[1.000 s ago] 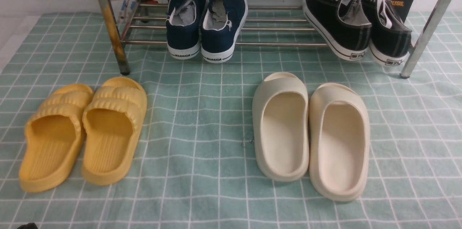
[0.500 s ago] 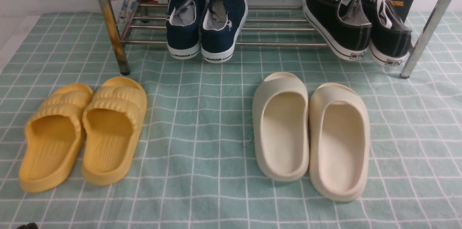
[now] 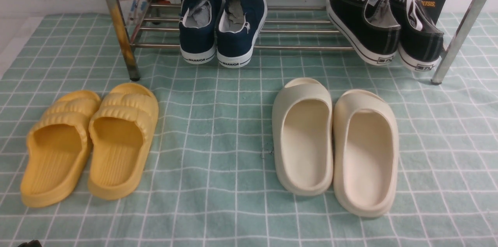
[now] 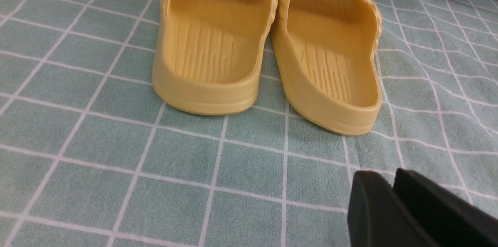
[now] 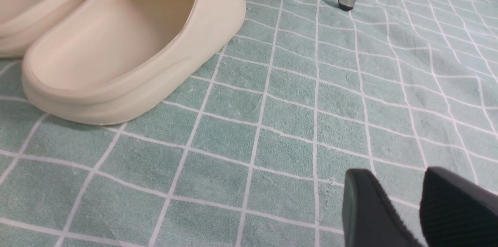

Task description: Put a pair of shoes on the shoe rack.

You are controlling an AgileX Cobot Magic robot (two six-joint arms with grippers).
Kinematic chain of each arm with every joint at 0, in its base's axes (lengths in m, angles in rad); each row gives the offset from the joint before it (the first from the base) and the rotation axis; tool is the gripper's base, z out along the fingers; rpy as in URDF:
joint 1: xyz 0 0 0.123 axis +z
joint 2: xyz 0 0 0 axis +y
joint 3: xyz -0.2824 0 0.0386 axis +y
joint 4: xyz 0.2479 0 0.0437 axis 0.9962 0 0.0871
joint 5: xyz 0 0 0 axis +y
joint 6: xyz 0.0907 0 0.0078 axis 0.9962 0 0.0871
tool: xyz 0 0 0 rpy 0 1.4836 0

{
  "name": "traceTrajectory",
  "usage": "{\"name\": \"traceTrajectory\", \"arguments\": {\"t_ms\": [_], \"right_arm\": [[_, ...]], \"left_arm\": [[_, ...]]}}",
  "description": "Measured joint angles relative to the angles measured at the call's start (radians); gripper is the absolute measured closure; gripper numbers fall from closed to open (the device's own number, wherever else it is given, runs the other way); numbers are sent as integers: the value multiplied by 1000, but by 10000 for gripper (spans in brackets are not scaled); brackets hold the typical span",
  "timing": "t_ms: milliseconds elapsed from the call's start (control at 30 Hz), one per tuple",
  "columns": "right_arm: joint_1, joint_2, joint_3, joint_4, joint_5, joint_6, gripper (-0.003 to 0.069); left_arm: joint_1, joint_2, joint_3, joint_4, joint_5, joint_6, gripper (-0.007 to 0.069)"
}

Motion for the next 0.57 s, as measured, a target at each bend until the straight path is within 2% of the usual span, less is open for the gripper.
{"name": "traceTrajectory", "arguments": {"t_ms": [567], "right_arm": [[0, 0, 0, 0, 0, 0, 412]], "left_arm": [[0, 0, 0, 0, 0, 0, 522]]}}
